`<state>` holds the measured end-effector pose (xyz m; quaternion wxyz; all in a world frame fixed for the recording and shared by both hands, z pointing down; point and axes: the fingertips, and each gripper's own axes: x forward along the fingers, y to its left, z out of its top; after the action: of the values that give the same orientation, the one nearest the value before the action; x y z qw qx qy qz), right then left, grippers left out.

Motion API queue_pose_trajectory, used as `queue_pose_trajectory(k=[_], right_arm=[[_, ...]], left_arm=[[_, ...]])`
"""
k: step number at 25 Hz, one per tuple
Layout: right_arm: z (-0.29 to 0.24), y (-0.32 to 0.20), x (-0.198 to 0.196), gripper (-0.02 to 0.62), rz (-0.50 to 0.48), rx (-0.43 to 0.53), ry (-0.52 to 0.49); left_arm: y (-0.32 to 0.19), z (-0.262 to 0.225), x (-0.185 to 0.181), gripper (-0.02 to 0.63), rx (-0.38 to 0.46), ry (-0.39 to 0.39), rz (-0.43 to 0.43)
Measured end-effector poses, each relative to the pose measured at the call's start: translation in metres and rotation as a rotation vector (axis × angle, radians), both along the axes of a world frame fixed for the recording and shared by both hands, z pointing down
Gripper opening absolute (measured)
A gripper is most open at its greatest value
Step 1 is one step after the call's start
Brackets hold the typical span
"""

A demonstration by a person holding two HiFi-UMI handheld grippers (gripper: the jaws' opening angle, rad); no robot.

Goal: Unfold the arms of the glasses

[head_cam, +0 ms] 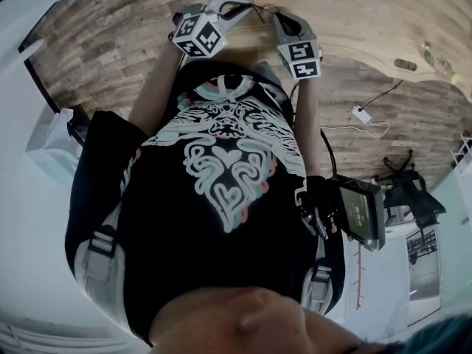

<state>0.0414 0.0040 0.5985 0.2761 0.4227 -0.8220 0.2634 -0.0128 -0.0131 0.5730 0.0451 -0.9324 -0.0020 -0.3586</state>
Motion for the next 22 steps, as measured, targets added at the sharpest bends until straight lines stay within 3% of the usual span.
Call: queue_pose_trajectory(k=[7,13,22], right_arm=[[0.002,0.001,0.000,-0.002,-0.001,0.000,0.001],[0.003,0.001,-0.001,-0.002,-0.005,0.009,0.012],[0.004,-0.002,0.002,-0.002,0.011,-0.043,-0.023]], left_arm=[[-0.008,-0.005,-0.010,-0.008,-0.006,0.040,-0.110],[-0.027,-0.011,-0.020,-0.006,-0.055,0.115,-0.267],[-0.037,-0.015,-0.014,-0.006,-0.123,0.175,-0.336]])
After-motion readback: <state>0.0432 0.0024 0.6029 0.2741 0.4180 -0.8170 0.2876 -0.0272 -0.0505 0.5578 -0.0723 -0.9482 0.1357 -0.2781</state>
